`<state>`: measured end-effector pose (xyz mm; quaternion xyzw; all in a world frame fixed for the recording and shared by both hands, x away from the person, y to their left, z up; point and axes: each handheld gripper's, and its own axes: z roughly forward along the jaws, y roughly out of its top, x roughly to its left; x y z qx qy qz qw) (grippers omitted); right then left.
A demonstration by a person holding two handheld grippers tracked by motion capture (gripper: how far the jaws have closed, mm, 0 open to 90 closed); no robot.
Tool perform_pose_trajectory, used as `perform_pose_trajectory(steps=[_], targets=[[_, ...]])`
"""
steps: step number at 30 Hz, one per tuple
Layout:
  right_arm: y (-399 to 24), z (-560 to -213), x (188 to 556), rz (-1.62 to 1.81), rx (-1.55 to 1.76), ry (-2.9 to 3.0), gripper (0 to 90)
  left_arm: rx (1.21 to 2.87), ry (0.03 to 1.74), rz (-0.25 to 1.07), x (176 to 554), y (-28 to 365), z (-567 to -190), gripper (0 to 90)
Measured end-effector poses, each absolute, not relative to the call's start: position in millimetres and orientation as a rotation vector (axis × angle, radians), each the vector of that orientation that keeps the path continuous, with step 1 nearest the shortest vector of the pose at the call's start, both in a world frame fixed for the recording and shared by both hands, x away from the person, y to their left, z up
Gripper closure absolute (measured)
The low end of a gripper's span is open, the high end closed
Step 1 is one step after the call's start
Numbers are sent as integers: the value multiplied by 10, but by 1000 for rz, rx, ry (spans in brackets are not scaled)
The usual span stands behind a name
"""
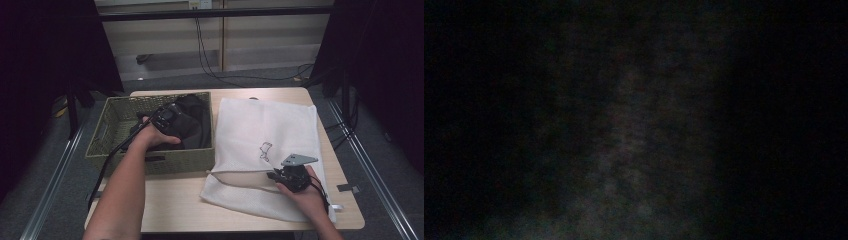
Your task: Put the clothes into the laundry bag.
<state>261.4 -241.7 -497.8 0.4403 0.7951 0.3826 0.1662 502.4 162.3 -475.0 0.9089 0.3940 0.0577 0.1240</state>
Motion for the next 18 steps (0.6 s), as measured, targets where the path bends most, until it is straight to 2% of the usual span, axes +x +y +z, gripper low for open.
perform_pose_trajectory(steps=[3,6,9,12,18], targets=[[-2414,-4977,2608,1087,1259,2260,800,2665,1141,164,5009,1596,-4713,145],[-2415,-4978,2605,1089,1257,2259,800,2660,1154,112,5014,1598,-4672,327],[-2414,-4979,2609,1090,1255,2262,801,2654,1170,102,5027,1613,-4645,435],[-2418,-4976,2613,1093,1254,2265,802,2663,1155,114,5024,1621,-4623,600],[-2431,-4984,2599,1098,1260,2263,805,2662,1136,98,5031,1648,-4584,707]])
